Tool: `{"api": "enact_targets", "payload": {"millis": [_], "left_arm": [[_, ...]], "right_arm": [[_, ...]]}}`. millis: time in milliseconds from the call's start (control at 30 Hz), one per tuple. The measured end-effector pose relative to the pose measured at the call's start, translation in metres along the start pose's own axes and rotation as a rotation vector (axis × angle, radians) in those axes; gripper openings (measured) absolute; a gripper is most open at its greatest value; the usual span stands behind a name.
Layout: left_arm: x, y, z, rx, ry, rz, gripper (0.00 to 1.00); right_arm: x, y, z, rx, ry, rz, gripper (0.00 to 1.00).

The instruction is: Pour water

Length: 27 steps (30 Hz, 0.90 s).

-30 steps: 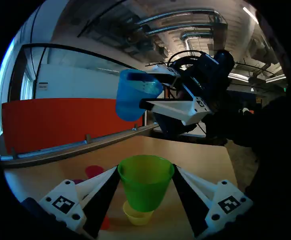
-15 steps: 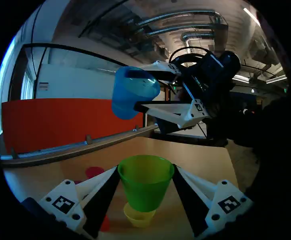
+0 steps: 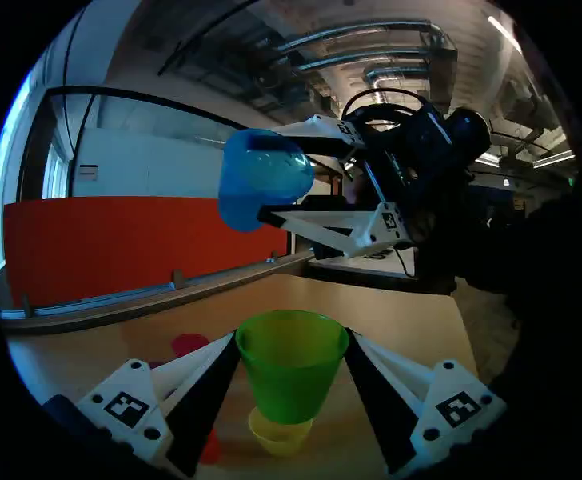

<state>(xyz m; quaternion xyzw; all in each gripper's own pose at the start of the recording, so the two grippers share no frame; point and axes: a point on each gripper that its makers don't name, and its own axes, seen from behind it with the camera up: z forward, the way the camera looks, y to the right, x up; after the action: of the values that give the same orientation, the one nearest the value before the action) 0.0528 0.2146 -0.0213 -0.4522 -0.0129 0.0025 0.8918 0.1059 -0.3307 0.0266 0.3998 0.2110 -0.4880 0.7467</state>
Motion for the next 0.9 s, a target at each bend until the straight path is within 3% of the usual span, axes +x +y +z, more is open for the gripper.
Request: {"api": "enact_targets", "payload": {"millis": [300, 900], "left_arm": [[0.002, 0.000, 0.000, 0.000, 0.003, 0.000, 0.89], [0.005, 0.000, -0.001, 0.000, 0.006, 0.004, 0.89]], "right_arm": [[0.002, 0.003, 0.005, -0.005, -0.006, -0.054, 0.91], [0.002, 0.011, 0.005, -0.019, -0.009, -0.100, 0.91]]}}
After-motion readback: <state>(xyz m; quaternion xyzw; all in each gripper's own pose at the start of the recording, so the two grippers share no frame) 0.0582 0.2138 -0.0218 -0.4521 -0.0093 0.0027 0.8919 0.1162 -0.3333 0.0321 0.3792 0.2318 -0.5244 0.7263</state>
